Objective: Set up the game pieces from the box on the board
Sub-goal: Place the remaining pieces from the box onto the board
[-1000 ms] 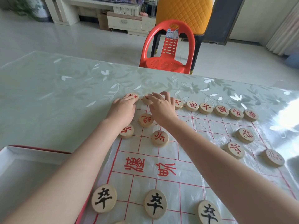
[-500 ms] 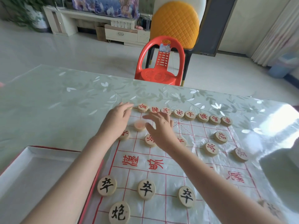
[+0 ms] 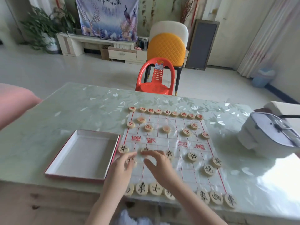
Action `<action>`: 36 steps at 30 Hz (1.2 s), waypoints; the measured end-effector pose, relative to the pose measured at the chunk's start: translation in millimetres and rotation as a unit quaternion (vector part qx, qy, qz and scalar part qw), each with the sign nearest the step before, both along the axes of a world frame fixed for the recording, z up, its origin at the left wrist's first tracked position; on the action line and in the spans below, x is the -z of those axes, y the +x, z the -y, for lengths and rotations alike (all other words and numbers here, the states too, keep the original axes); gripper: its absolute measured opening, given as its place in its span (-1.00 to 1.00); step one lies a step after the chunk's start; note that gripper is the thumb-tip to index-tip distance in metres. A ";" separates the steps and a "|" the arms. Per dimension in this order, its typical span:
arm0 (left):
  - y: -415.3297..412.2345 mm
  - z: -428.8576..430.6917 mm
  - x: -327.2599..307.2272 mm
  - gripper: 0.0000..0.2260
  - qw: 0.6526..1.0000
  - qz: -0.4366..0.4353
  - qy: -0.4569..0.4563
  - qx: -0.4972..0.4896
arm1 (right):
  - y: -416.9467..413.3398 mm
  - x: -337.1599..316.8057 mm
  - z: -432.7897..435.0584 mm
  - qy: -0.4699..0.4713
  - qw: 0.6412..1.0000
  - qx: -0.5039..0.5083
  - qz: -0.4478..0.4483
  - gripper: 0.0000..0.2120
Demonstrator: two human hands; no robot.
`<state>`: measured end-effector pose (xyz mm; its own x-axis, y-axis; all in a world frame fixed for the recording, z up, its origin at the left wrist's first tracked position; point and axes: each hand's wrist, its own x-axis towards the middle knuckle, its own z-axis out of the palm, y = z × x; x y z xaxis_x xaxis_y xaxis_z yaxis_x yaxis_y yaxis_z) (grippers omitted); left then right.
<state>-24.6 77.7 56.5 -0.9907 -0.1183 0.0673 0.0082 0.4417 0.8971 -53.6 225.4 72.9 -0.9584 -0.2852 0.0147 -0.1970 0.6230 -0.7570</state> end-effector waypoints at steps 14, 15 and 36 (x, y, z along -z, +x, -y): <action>80.1 44.2 11.8 -0.62 0.993 0.021 -0.023 -0.117 | 71.2 11.6 -20.3 -0.022 0.999 0.042 0.028 -0.71; 82.8 43.6 15.0 -0.62 0.992 0.021 -0.027 -0.122 | 73.0 16.0 -23.1 -0.022 0.998 0.043 0.029 -0.71; 49.8 32.4 62.6 -0.58 0.972 0.020 -0.233 -0.005 | 59.6 83.3 -62.9 0.074 0.993 0.084 -0.025 -0.67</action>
